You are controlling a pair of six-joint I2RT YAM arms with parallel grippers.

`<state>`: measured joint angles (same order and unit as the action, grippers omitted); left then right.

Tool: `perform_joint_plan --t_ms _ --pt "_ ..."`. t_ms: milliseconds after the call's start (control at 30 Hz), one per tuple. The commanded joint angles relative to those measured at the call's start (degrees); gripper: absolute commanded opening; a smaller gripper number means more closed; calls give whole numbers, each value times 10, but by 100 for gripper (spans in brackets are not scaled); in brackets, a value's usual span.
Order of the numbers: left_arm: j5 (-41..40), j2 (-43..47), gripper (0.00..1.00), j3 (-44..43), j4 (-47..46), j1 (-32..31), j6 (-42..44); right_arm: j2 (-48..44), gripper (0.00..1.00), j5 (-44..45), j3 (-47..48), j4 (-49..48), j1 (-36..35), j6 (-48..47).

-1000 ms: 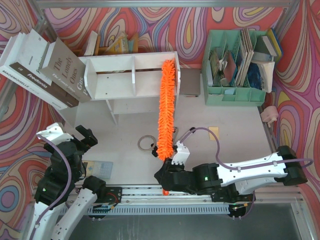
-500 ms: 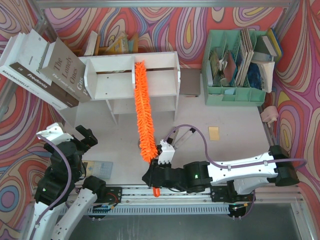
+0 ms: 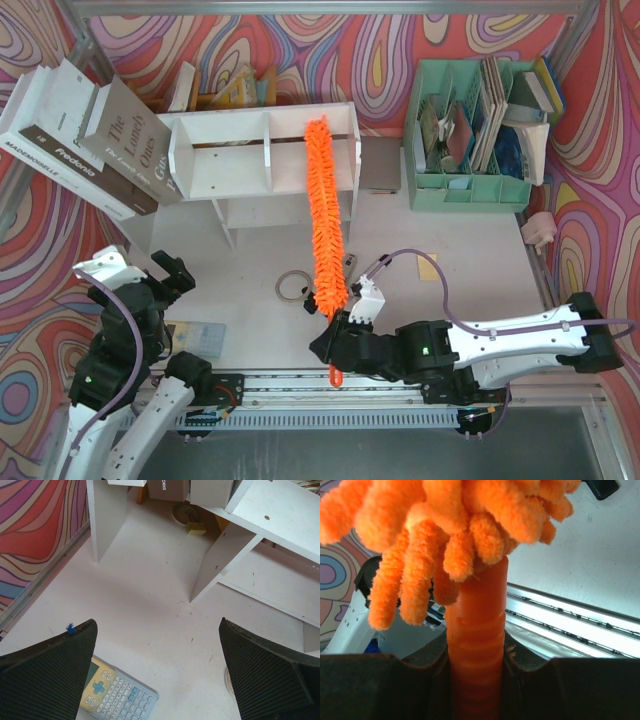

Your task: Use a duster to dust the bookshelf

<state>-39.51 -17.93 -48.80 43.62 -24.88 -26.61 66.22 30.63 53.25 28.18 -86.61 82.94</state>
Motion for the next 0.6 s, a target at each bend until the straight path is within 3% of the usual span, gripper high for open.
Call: perform_joint_plan --t_ms 0,300,567 --pt "-9 0 98 -9 5 -3 -3 20 0 16 1 -36 4 -14" --pt "-11 2 98 -9 7 -3 -4 89 0 -54 56 -122 4 -133" --pt "-10 1 98 -9 7 -3 -4 61 0 -16 44 -77 4 -86"
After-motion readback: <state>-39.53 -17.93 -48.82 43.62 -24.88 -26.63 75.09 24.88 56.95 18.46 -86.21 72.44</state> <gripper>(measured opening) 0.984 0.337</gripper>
